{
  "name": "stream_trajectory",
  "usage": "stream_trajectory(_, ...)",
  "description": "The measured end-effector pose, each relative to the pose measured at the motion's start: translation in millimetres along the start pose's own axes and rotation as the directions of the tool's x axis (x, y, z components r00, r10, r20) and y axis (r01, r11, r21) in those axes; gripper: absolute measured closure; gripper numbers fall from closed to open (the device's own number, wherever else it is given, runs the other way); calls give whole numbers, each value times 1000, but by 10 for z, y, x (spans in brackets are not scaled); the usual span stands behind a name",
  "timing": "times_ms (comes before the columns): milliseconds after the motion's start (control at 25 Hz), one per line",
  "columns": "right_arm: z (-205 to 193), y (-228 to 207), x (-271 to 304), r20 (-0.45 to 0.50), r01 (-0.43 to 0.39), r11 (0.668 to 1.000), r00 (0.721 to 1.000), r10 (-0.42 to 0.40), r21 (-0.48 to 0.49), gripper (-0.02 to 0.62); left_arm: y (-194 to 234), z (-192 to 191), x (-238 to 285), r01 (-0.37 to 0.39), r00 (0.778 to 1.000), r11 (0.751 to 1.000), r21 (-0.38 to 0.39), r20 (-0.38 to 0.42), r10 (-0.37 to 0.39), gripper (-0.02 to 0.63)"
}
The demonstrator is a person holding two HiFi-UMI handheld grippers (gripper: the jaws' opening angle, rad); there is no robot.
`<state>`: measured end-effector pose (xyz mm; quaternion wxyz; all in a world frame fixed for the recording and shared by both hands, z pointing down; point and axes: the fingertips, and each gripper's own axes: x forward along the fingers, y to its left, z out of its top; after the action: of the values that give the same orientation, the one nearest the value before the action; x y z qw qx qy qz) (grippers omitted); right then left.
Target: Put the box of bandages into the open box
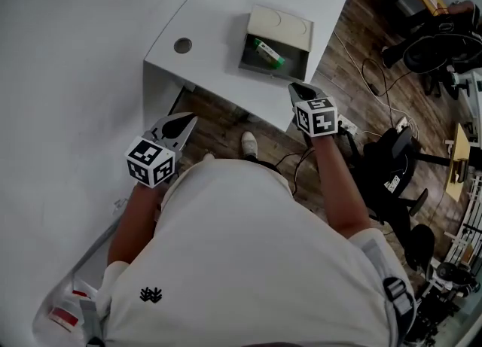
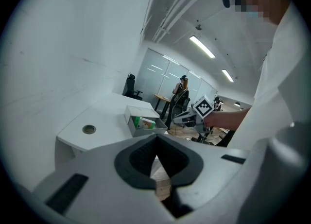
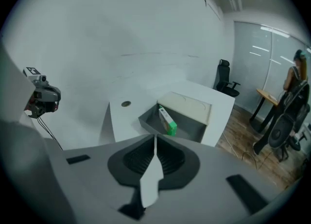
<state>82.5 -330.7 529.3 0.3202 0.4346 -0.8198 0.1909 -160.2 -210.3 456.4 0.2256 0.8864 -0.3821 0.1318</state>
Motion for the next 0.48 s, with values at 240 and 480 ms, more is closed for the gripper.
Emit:
stream_trajectory(240, -270, 580, -369, 61, -55, 996, 997, 50, 72, 584, -95, -50, -105, 76, 997, 997, -18, 12, -76, 607)
stream_trajectory(480, -564, 1175, -667, 115, -102, 988, 989, 88, 117, 588, -228, -239, -143, 159, 987, 987, -3, -28, -159, 607)
